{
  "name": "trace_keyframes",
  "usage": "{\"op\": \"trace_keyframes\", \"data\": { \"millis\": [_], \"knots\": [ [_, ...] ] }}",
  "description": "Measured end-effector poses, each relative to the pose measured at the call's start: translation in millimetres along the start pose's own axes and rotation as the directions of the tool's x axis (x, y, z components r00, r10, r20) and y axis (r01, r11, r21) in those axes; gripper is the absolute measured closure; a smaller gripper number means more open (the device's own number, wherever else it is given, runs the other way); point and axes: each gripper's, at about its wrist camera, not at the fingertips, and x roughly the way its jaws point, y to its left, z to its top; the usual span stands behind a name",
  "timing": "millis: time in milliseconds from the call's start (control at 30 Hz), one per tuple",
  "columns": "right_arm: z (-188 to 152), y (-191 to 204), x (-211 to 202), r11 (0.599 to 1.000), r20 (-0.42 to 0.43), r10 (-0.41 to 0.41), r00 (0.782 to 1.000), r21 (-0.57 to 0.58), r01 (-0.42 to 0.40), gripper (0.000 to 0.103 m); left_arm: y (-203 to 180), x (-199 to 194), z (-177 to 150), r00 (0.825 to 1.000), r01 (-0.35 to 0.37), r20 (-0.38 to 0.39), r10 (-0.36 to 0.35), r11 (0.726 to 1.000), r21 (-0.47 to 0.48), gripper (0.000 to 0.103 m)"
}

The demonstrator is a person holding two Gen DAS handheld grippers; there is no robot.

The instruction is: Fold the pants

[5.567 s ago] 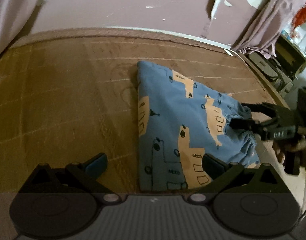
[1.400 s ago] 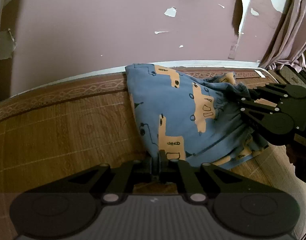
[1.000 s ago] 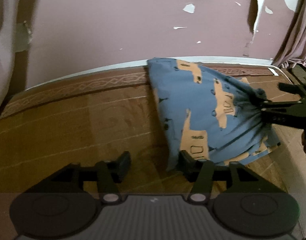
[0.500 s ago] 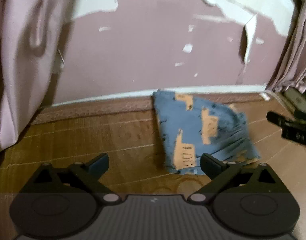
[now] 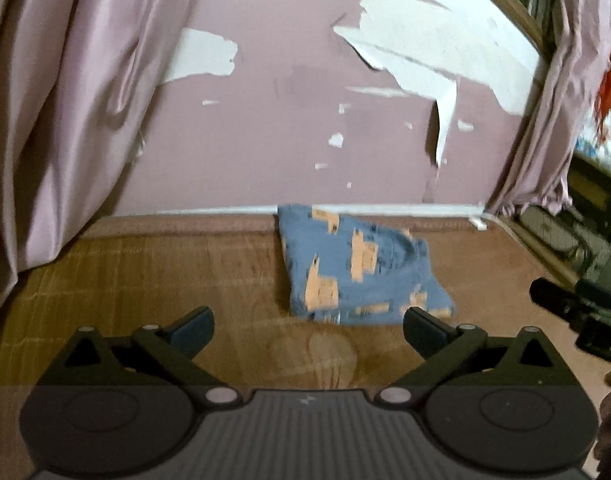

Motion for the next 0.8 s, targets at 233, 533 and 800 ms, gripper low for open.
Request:
{"op": "trace_keyframes", "data": {
  "millis": [233,533,800],
  "knots": [
    [-30,1,-14,1.0,0.004,0.024,1.0,-0.001,-0.024,0.001,-4,-6,-36,0.999,-0.029,-0.013,0.03,0.998,0.06,0.0],
    [-50,-8,-8,0.999,-0.023,0.039,0.999,0.028,-0.038,0.001,-2,2,-46,0.997,-0.071,-0.029,0.073,0.995,0.064,0.0],
    [-55,-12,-5,0.998,-0.039,0.044,0.998,0.04,-0.042,0.001,-5,4,-47,0.996,-0.08,-0.033,0.083,0.993,0.089,0.0]
  ]
}}
